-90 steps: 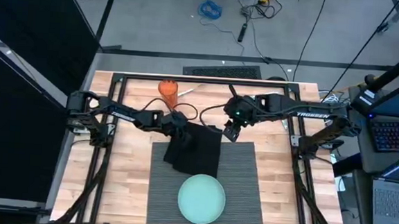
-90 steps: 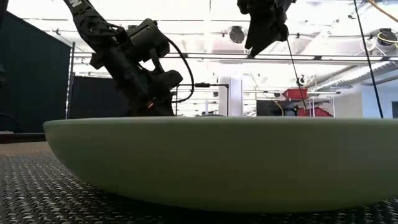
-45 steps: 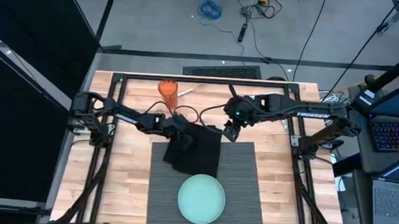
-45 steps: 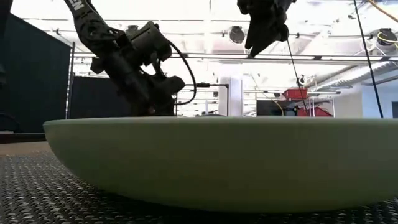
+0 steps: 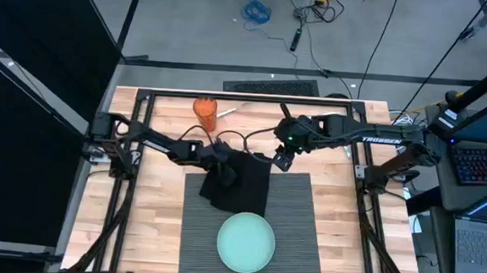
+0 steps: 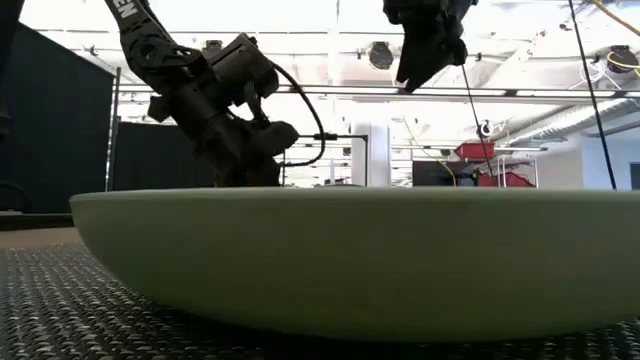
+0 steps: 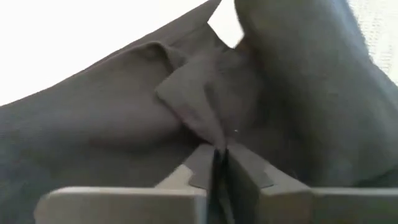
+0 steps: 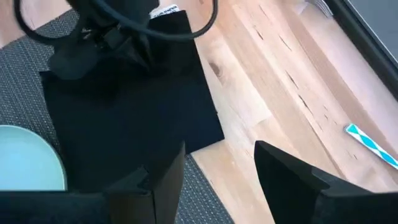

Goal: Set table place
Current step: Fold the black napkin

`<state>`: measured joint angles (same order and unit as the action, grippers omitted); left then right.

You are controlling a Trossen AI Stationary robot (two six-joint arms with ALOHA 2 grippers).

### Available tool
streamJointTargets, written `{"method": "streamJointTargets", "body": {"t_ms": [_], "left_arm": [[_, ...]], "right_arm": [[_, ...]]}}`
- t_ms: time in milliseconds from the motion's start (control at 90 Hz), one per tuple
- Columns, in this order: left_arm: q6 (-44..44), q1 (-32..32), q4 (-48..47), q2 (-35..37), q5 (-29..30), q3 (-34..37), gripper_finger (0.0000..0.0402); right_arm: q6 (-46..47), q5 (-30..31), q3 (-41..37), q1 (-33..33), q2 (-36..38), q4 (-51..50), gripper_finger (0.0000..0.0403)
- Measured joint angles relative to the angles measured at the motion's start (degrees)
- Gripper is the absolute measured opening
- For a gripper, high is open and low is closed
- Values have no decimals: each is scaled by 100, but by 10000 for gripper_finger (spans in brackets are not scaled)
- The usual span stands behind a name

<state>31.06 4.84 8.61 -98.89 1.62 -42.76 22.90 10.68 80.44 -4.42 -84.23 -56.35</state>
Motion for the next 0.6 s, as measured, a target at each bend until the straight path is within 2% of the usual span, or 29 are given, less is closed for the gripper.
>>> {"method": "streamJointTargets", "body": {"t_ms": [333, 600], "left_arm": [[-174, -65, -217, 621, 598, -4, 0], [-301, -58, -1292, 1082, 1019, -4, 0]], "right_arm": [[0, 9, 0, 0, 0, -24, 180], [42, 10, 0, 2, 0, -37, 180]]}}
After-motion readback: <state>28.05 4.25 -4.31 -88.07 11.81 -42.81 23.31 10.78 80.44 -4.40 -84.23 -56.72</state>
